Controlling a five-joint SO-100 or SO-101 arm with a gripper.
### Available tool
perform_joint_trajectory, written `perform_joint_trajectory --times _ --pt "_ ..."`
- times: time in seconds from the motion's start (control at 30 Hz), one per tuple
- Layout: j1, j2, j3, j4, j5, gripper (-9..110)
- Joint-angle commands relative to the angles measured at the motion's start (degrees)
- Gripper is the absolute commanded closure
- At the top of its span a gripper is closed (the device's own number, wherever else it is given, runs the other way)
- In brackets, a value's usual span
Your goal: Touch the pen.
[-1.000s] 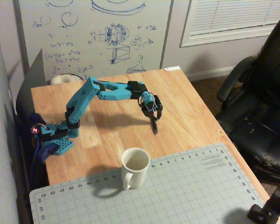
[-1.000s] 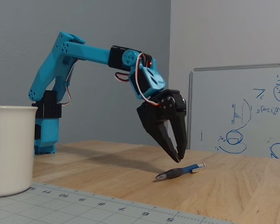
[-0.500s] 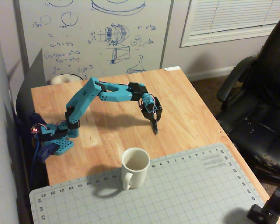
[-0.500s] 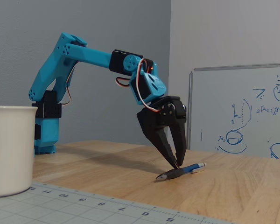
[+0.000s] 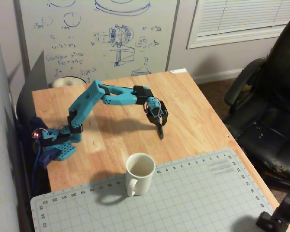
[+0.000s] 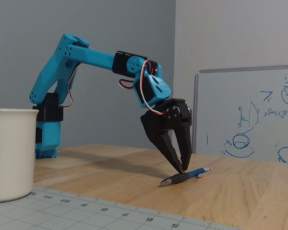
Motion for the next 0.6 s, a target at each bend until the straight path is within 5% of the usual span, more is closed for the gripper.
perform_joint_trajectory --times 0.0,0.57 --pt "0.97 1.41 -4.75 -0.79 -0.53 101" --pt "1.05 0.97 -4.22 -0.79 -0.44 101"
